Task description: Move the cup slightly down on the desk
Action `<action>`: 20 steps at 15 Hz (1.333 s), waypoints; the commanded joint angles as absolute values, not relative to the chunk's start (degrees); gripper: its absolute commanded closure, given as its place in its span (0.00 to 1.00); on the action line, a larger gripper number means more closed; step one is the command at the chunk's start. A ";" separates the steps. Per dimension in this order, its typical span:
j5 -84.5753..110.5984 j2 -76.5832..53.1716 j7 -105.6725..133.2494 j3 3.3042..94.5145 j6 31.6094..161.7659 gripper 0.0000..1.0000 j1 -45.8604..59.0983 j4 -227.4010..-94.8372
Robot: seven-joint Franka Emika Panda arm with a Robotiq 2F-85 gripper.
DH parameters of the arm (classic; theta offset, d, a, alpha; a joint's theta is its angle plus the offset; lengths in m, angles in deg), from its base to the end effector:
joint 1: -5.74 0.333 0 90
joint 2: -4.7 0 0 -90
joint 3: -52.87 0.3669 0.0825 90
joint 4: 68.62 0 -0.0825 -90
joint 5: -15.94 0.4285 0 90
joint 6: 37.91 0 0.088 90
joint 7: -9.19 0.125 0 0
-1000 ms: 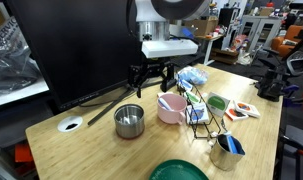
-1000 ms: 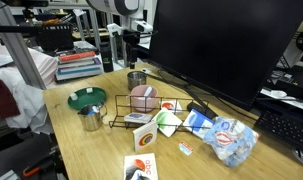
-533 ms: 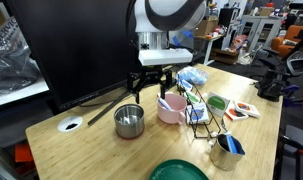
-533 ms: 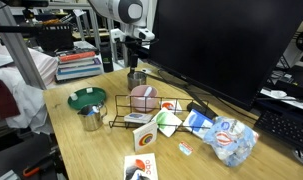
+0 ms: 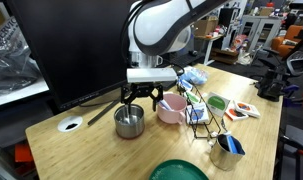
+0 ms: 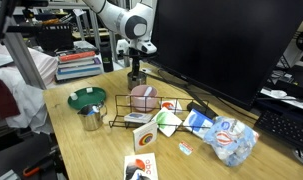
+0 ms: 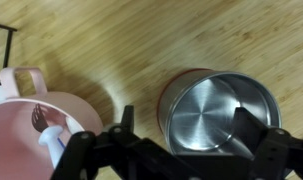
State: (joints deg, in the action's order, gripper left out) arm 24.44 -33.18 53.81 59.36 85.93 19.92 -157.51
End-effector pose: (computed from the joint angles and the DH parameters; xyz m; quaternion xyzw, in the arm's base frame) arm 0.7176 0.2658 0.2558 -0.9609 0.2587 0.0719 0.0672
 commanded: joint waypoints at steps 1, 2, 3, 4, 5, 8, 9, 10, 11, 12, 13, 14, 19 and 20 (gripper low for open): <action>25.10 -34.90 56.32 57.75 87.51 0.00 21.30 -155.85; 25.01 -35.21 56.88 57.60 87.73 0.00 21.40 -155.81; 24.96 -35.43 57.46 57.42 87.75 0.00 21.48 -155.97; 24.80 -35.66 58.00 57.13 87.88 0.00 21.56 -156.25; 24.96 -35.98 58.42 57.03 88.17 0.00 21.48 -156.44; 25.26 -36.90 59.18 56.80 87.47 0.00 21.12 -156.19; 25.27 -37.12 59.30 56.75 87.43 0.00 21.11 -156.13; 25.22 -37.24 59.39 56.69 87.40 0.00 21.14 -156.11; 25.21 -37.31 59.53 56.68 87.38 0.00 21.15 -156.09; 25.40 -37.39 59.44 56.82 87.41 0.00 21.01 -156.07; 25.36 -37.39 59.25 56.90 87.41 0.06 20.98 -156.09; 25.42 -37.40 59.20 56.97 87.41 0.22 20.96 -156.10; 25.60 -37.46 59.17 57.09 87.51 0.52 20.95 -156.12; 25.59 -37.44 59.15 57.10 87.45 0.59 20.96 -156.13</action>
